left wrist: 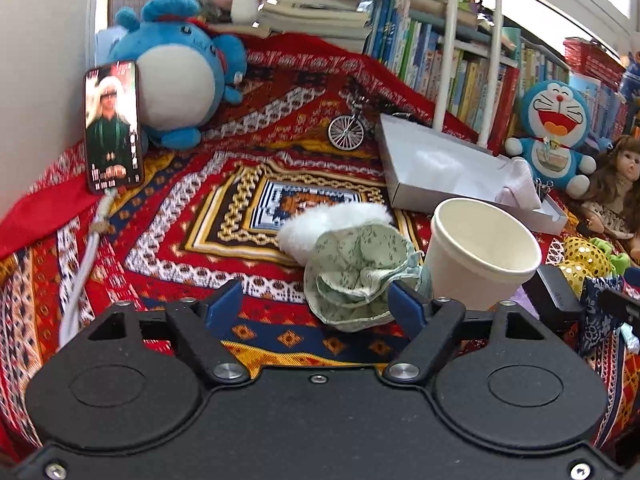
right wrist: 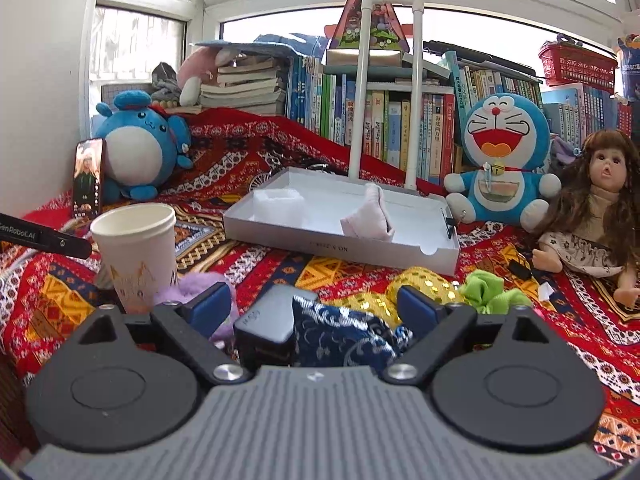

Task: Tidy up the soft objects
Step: 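Grasp the green floral cloth with the left gripper while the right gripper grasps the blue pouch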

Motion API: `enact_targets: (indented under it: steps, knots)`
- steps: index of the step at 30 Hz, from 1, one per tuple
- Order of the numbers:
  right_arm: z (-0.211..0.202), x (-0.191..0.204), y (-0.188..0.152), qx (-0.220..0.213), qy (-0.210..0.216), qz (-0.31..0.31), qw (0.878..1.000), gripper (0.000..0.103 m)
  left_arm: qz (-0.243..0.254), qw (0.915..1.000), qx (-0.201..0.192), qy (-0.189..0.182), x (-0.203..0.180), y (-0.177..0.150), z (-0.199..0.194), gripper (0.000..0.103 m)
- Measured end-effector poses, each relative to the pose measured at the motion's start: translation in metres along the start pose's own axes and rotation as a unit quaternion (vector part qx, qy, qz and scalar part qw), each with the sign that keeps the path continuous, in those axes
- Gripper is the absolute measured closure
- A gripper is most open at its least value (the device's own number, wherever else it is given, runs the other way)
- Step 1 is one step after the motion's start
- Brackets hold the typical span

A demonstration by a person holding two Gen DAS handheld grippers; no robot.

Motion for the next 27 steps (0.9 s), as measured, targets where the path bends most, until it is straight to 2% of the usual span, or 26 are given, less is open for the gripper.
enact_targets:
  steps: [3, 7, 15, 20, 27]
  knots:
    - [-0.002, -0.001, -0.005, 0.006, -0.004, 0.000, 1.000, 0.012, -0.024, 0.9997, 0.008, -0.003, 0.002, -0.004, 0.004, 0.032]
    - [-0.005, -0.005, -0.014, 0.018, -0.019, -0.001, 1.000, 0.024, -0.043, 0.9990, 0.014, -0.001, 0.003, -0.007, 0.011, 0.035]
    - [0.000, -0.019, -0.028, 0.033, -0.051, 0.010, 0.998, 0.024, -0.047, 0.9986, 0.024, 0.003, -0.005, -0.015, 0.025, 0.035]
    - [0.004, -0.019, -0.033, 0.033, -0.061, -0.001, 0.998, 0.016, -0.060, 0.9976, 0.035, 0.002, -0.008, -0.022, 0.035, 0.034]
    - [0.011, -0.021, -0.039, 0.032, -0.069, 0.002, 0.997, 0.015, -0.070, 0.9968, 0.038, 0.000, -0.009, -0.024, 0.042, 0.034]
Point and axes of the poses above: each gripper's, at about its wrist camera, not at the fingertips, and z roughly the way its jaws point, x to its left, y to its top, the point moved 9 cm from there along z, roughly the way its jaws point, and after that the axes turned 13 degrees about -x, right-handed, at the moved point
